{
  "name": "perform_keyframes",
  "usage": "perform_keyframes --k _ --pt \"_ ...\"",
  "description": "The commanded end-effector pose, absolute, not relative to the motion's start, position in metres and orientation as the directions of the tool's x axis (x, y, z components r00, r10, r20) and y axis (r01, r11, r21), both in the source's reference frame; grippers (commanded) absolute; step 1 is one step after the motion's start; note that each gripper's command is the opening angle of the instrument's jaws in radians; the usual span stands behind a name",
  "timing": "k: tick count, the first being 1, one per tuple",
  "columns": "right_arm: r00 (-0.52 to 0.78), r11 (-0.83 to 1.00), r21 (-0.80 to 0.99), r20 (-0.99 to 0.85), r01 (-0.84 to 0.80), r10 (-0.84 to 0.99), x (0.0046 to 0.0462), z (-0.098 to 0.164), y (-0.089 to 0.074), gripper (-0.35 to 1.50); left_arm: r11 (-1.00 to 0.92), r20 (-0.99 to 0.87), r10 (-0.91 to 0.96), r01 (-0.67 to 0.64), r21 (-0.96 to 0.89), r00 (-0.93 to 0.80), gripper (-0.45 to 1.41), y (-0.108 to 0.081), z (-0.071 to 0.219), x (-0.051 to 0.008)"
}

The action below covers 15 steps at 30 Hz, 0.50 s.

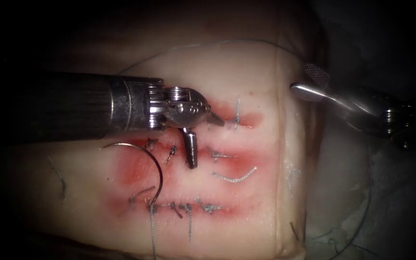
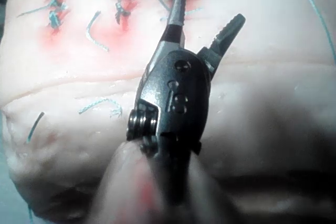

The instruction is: Wound Closure

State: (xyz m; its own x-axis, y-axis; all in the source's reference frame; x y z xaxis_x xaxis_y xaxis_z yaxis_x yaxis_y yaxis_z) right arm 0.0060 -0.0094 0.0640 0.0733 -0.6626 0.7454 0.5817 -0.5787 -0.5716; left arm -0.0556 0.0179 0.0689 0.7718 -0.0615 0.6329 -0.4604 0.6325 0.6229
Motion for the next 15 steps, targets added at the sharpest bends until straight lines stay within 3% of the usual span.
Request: perform_keyframes --k 1,5,9,15 --pt "0.075 -0.58 -0.573 0.746 0.58 -0.662 0.0067 0.064 -0.01 1.43 0.653 0.622 -0.109 -0.416 0.633 0.775 0.93 0.02 0.068 -0.0561" --pt "0.075 -0.58 -0.573 0.746 0.58 -0.662 0.0068 0.065 -0.01 1.43 0.694 0.57 -0.256 -0.262 0.671 0.781 0.71 0.024 0.065 -0.0563" --pt "0.075 -0.58 -0.573 0.746 0.58 -0.662 0.0068 0.064 -0.01 1.43 0.735 0.637 -0.435 -0.158 0.66 0.637 0.56 0.026 0.063 -0.0546" --pt "0.073 -0.578 -0.571 0.745 0.583 -0.663 0.0077 0.064 -0.01 1.41 0.752 0.673 -0.614 0.045 0.658 0.412 0.76 0.021 0.063 -0.0449"
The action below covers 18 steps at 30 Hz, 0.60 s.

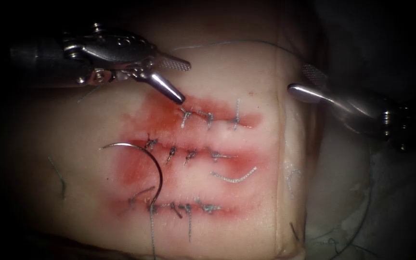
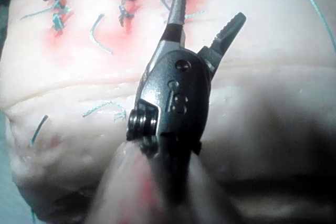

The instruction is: Wound Closure

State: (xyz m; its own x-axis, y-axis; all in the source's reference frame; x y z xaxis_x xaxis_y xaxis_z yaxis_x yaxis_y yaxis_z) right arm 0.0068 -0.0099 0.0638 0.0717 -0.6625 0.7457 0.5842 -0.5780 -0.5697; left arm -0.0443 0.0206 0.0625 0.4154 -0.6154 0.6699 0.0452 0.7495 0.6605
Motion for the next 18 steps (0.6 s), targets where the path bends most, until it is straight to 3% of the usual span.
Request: perform_keyframes --k 1,4,6,10,18 --pt "0.073 -0.578 -0.571 0.745 0.583 -0.663 0.0079 0.0641 -0.0105 1.41 0.746 0.673 -0.638 0.083 0.661 0.374 0.79 0.02 0.0628 -0.0429" --pt "0.074 -0.578 -0.57 0.746 0.585 -0.662 0.008 0.0641 -0.0107 1.41 0.744 0.696 -0.664 0.142 0.653 0.275 0.76 0.0174 0.0628 -0.039" --pt "0.08 -0.572 -0.576 0.742 0.584 -0.666 0.0082 0.0644 -0.011 1.41 0.754 0.711 -0.654 0.146 0.641 0.256 0.84 0.0173 0.0625 -0.0381" --pt "0.082 -0.575 -0.572 0.747 0.585 -0.66 0.0083 0.0655 -0.0119 1.43 0.793 0.762 -0.609 0.153 0.59 0.22 1.01 0.019 0.0619 -0.0381" --pt "0.083 -0.578 -0.572 0.749 0.582 -0.658 0.0087 0.0662 -0.0125 1.45 0.796 0.769 -0.605 0.147 0.587 0.206 1.11 0.0195 0.0625 -0.0379"
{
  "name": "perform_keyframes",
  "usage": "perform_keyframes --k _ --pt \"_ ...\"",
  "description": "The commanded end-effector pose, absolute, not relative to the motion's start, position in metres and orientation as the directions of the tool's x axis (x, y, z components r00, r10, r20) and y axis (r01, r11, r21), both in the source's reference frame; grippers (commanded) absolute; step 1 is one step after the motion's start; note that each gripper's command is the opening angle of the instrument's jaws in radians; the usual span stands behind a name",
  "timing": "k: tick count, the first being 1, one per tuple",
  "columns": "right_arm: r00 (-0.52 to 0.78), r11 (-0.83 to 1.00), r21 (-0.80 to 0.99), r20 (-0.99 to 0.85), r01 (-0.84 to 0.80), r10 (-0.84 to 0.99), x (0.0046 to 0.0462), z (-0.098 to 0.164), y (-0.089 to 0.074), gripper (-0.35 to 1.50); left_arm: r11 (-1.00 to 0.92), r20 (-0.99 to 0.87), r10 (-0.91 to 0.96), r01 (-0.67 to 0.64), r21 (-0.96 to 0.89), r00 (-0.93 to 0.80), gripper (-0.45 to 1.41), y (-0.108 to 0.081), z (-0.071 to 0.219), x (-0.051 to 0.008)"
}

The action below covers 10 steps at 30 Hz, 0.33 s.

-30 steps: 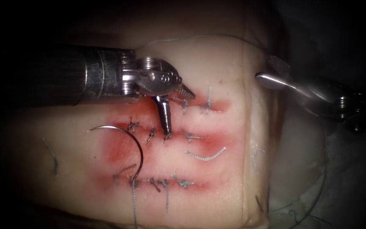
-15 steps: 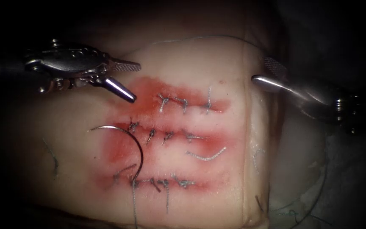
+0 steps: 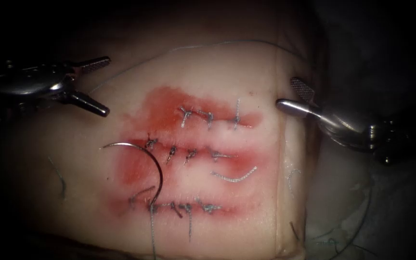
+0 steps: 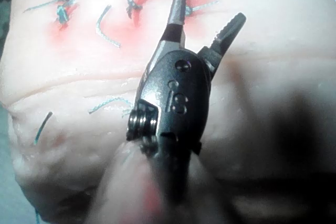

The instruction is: Wound Closure

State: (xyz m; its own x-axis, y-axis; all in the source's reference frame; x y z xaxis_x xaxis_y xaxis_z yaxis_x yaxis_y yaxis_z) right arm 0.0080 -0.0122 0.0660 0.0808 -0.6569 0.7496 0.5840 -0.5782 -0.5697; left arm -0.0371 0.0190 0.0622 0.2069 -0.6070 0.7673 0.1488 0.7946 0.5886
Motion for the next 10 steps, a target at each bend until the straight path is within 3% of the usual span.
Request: perform_keyframes --k 1,10 --pt "0.083 -0.577 -0.573 0.748 0.582 -0.658 0.0087 0.0661 -0.0125 1.45 0.8 0.773 -0.6 0.147 0.582 0.207 1.09 0.0195 0.0626 -0.038" --pt "0.088 -0.564 -0.582 0.737 0.586 -0.67 0.009 0.0643 -0.0116 1.45 0.783 0.757 -0.621 0.148 0.604 0.201 1.09 0.0191 0.0627 -0.0386"
